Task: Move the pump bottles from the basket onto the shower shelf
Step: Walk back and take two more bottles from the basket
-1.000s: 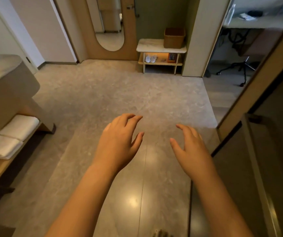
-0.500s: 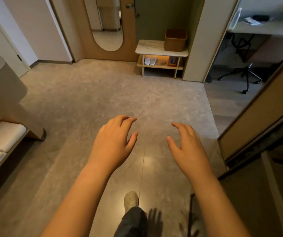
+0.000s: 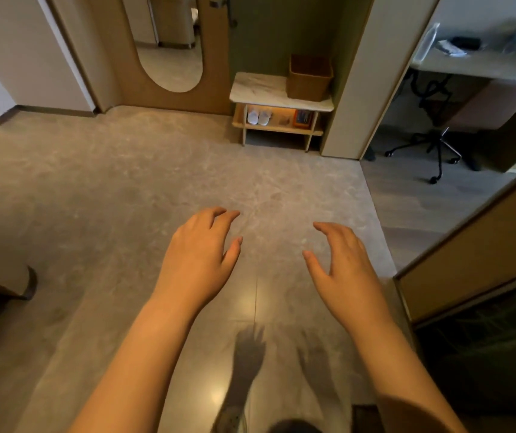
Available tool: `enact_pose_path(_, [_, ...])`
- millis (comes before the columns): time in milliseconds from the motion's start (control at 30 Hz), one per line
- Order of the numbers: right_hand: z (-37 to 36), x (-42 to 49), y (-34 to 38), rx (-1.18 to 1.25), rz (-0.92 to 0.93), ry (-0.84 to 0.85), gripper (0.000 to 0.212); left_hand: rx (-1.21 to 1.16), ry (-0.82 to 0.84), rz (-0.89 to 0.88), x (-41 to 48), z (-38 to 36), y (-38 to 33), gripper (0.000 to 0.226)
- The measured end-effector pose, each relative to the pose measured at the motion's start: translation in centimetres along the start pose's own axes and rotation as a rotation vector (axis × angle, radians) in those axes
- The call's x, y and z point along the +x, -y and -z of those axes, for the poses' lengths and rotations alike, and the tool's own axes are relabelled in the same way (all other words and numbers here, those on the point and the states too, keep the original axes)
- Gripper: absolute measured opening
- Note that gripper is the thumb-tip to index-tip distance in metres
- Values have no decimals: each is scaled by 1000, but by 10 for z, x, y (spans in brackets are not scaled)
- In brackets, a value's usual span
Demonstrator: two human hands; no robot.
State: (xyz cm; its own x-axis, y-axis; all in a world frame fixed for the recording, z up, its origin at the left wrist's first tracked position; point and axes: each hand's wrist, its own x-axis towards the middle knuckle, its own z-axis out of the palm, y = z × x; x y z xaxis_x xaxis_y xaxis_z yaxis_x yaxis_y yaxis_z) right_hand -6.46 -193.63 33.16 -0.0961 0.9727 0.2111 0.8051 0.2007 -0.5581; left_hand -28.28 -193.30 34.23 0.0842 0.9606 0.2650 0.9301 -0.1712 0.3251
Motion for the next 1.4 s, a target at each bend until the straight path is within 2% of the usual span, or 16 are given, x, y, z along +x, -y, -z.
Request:
enact_pose_path(200, [-26, 52, -32, 17, -91, 98, 46, -29, 72, -12, 64, -27, 17, 45])
enact_pose_path(467, [-37, 160, -82, 34, -95, 180, 46, -33, 95, -15, 158, -70, 11, 45])
enact_pose_path(633, [-9, 256, -133, 30, -37, 108, 47, 22, 89, -4, 261, -96, -9, 46])
enact_pose_path(833, [28, 350, -204, 73, -186, 39, 50, 36, 23, -55, 373, -121, -47, 43])
enact_pose_path(933, [31, 384, -223, 109, -215, 16, 50, 34, 47, -76, 406, -138, -57, 43])
enact_pose_path(1067, [21, 427, -231, 143, -204, 31, 50, 28, 77, -73, 449, -158, -52, 43])
enact_pose_path(1267, [1, 506, -256, 60, -236, 19, 50, -51, 84, -46, 530, -202, -33, 46])
enact_pose_path(1400, [-10, 581, -263, 42, -241, 34, 52, -98, 44, -52, 604, -223, -15, 46])
